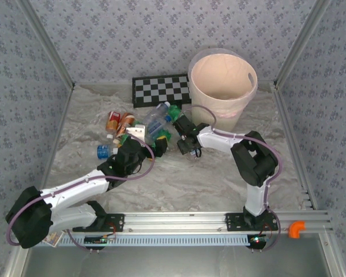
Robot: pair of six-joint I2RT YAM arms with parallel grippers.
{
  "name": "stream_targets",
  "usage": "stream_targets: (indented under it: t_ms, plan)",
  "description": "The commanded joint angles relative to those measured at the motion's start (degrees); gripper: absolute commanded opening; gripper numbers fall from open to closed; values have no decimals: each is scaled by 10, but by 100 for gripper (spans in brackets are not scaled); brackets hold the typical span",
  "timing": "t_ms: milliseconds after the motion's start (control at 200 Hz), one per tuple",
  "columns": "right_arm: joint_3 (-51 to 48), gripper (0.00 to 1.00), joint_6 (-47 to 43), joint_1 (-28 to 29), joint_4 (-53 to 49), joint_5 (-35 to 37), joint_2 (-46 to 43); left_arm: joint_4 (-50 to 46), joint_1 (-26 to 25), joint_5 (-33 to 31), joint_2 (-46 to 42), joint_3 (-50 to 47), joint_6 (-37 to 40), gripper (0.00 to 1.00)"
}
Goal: Put the plastic bottles in the bin
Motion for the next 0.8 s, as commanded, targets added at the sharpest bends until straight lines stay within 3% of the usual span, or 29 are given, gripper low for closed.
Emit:
stream_targets:
  t_ms: [0,110,500,800]
  plan:
    - [-2,54,-1,12,-16,17,-5,14,2,5,1,8,-4,100]
    - [0,49,-1,22,-20,29,-36,14,3,5,1,7,-5,100]
    - [21,50,12,27,-46,66,-213,15,3,6,2,7,-6,100]
    - [80,48,-9,-24,-57,63,-346,17,1,15,15,11,-11,100]
